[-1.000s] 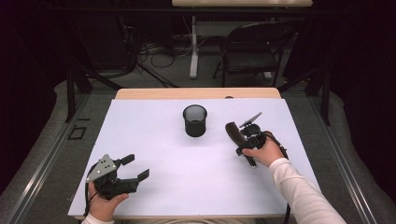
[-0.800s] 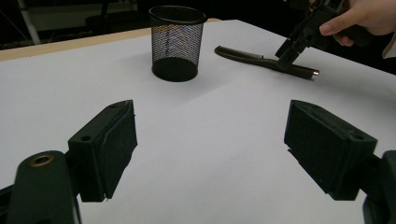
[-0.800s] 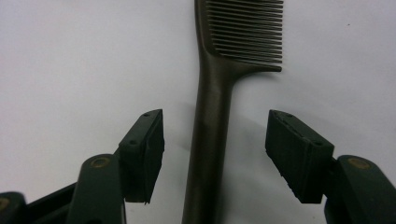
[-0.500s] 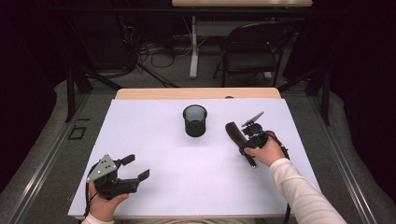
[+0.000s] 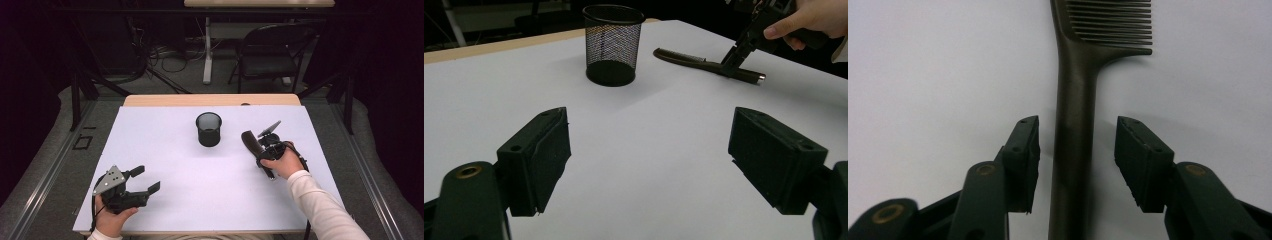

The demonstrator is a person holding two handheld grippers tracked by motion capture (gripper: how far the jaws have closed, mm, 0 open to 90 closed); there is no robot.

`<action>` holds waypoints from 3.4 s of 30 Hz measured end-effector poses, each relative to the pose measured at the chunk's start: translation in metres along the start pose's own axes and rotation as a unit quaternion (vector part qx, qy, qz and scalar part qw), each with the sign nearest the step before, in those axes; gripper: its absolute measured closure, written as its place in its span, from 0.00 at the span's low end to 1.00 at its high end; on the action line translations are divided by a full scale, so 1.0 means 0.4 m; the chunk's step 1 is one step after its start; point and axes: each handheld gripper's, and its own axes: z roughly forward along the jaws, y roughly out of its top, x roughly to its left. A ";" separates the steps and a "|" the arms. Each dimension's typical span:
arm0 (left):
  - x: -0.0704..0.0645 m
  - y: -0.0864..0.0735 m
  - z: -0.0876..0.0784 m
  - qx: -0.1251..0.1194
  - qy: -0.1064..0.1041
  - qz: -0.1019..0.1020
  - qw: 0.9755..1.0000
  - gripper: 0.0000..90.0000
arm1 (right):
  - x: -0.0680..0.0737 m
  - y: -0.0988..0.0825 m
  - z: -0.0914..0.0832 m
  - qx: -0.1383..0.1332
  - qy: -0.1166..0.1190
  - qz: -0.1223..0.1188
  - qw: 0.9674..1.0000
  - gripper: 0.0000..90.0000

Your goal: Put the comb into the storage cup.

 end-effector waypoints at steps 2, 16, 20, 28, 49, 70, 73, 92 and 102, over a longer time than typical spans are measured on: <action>0.000 0.000 0.000 0.000 0.000 0.000 1.000 0.19 | -0.001 0.001 -0.001 0.009 -0.006 -0.008 1.000 0.61; 0.000 0.000 0.001 0.001 0.001 0.000 1.000 0.19 | -0.004 -0.003 0.003 0.003 0.001 -0.009 1.000 0.71; 0.001 0.000 0.001 0.001 0.000 0.000 1.000 0.19 | -0.001 -0.004 0.007 0.007 0.008 -0.003 1.000 0.73; 0.000 0.000 0.000 0.002 0.001 0.000 1.000 0.19 | -0.004 -0.003 0.006 0.013 0.007 -0.007 1.000 0.76; 0.001 -0.001 0.001 0.002 0.001 0.001 1.000 0.19 | -0.004 -0.002 0.006 0.017 -0.001 0.002 1.000 0.80; 0.001 -0.002 0.002 0.002 0.001 0.000 1.000 0.19 | -0.011 -0.006 -0.003 0.008 0.008 0.012 1.000 0.81; 0.001 -0.002 0.002 0.002 0.001 0.000 1.000 0.19 | -0.012 -0.011 0.002 -0.016 0.019 0.019 1.000 0.81; 0.001 -0.002 0.002 0.004 0.003 -0.001 1.000 0.19 | -0.011 -0.016 -0.039 -0.028 0.018 0.005 0.999 0.81; 0.001 -0.003 0.003 0.002 0.001 -0.001 1.000 0.19 | -0.004 -0.032 -0.051 -0.072 0.034 -0.004 0.997 0.81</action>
